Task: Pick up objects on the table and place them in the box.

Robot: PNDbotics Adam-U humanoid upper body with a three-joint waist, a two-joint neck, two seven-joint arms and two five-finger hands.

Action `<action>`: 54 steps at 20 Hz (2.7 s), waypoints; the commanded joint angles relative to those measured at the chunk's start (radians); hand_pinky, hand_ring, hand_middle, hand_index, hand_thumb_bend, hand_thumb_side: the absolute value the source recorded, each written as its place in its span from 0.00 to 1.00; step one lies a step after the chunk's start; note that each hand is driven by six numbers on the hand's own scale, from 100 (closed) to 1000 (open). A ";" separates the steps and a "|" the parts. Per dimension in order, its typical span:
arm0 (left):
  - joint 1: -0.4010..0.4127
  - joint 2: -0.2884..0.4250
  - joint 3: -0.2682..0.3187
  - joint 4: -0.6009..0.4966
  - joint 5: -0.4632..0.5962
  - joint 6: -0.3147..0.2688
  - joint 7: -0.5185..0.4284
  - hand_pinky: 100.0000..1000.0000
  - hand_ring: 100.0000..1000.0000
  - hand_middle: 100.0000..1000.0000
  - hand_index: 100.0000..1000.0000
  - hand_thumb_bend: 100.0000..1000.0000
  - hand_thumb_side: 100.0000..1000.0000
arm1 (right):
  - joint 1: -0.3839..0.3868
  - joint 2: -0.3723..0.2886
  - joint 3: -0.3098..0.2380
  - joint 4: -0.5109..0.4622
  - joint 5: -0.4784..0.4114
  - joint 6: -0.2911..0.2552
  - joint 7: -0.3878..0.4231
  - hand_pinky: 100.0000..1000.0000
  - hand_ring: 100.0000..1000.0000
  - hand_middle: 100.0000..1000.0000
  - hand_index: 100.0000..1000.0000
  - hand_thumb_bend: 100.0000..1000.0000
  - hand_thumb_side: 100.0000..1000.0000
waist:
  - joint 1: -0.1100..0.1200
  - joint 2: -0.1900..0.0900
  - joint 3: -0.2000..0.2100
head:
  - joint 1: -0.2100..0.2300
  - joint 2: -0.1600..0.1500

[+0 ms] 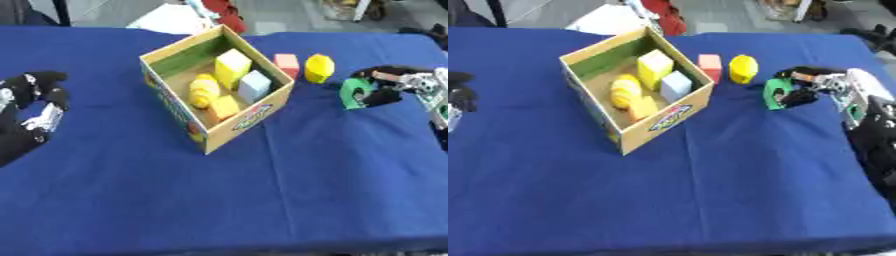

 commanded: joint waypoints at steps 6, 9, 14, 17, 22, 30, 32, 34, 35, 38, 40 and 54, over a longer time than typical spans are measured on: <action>-0.007 0.009 0.011 -0.017 -0.002 -0.001 -0.002 0.72 0.50 0.51 0.79 0.00 0.56 | 0.014 -0.060 0.004 -0.030 -0.119 0.054 -0.009 0.80 0.88 0.88 1.00 0.03 0.80 | -0.004 -0.012 -0.001 | 0.000 0.005; -0.008 0.007 0.010 -0.018 -0.001 -0.004 -0.005 0.72 0.50 0.52 0.79 0.00 0.56 | 0.019 -0.060 0.015 -0.042 -0.119 0.051 0.003 0.79 0.88 0.88 1.00 0.07 0.77 | -0.005 -0.011 -0.001 | 0.001 0.005; -0.009 0.007 0.011 -0.017 -0.001 -0.006 -0.010 0.73 0.50 0.52 0.79 0.00 0.56 | 0.029 -0.061 0.030 -0.065 -0.101 0.020 0.043 0.79 0.86 0.87 1.00 0.19 0.60 | -0.005 -0.009 0.001 | 0.001 0.005; -0.008 0.006 0.012 -0.018 -0.001 -0.007 -0.012 0.73 0.50 0.52 0.79 0.00 0.56 | 0.035 -0.062 0.037 -0.079 -0.088 -0.002 0.079 0.79 0.86 0.87 1.00 0.21 0.50 | -0.005 -0.008 0.001 | 0.001 0.005; -0.008 0.005 0.012 -0.018 0.000 -0.008 -0.015 0.73 0.50 0.52 0.79 0.00 0.56 | 0.041 -0.063 0.038 -0.089 -0.063 -0.014 0.107 0.78 0.83 0.84 1.00 0.17 0.34 | -0.005 -0.008 0.000 | 0.000 0.005; -0.005 0.004 0.012 -0.019 0.001 -0.008 -0.015 0.73 0.51 0.52 0.79 0.00 0.56 | 0.038 -0.066 0.016 -0.112 -0.088 -0.019 -0.010 0.47 0.52 0.48 0.85 0.00 0.10 | -0.004 -0.010 0.000 | 0.001 0.005; -0.004 0.004 0.013 -0.018 0.001 -0.008 -0.015 0.73 0.51 0.52 0.79 0.00 0.56 | 0.032 -0.069 0.011 -0.135 -0.117 -0.025 -0.050 0.45 0.50 0.46 0.85 0.00 0.10 | -0.004 -0.010 -0.001 | 0.001 0.005; -0.002 0.003 0.014 -0.018 0.000 -0.008 -0.014 0.73 0.51 0.52 0.79 0.00 0.56 | 0.025 -0.075 0.009 -0.169 -0.155 -0.027 -0.073 0.44 0.49 0.46 0.85 0.00 0.10 | -0.005 -0.011 -0.002 | 0.002 0.005; -0.001 0.003 0.014 -0.017 0.000 -0.008 -0.014 0.73 0.51 0.52 0.79 0.00 0.56 | 0.020 -0.079 0.010 -0.190 -0.175 -0.028 -0.077 0.43 0.49 0.46 0.85 0.00 0.10 | -0.005 -0.012 -0.002 | 0.002 0.005; 0.002 0.003 0.017 -0.017 0.000 -0.007 -0.011 0.73 0.51 0.52 0.79 0.00 0.56 | -0.004 -0.089 0.018 -0.256 -0.227 -0.028 -0.074 0.43 0.49 0.46 0.85 0.00 0.10 | -0.008 -0.015 -0.003 | 0.003 0.005; 0.005 0.001 0.016 -0.016 0.001 -0.006 -0.010 0.73 0.51 0.52 0.79 0.00 0.57 | -0.033 -0.084 0.030 -0.292 -0.251 -0.030 -0.058 0.45 0.50 0.46 0.85 0.00 0.10 | -0.010 -0.018 -0.003 | 0.001 0.005; -0.012 -0.023 -0.006 -0.020 0.013 -0.011 -0.032 0.73 0.51 0.52 0.79 0.00 0.57 | -0.263 0.163 0.110 -0.191 -0.144 -0.043 0.068 0.59 0.62 0.61 0.96 0.00 0.26 | -0.018 -0.025 0.083 | -0.070 0.005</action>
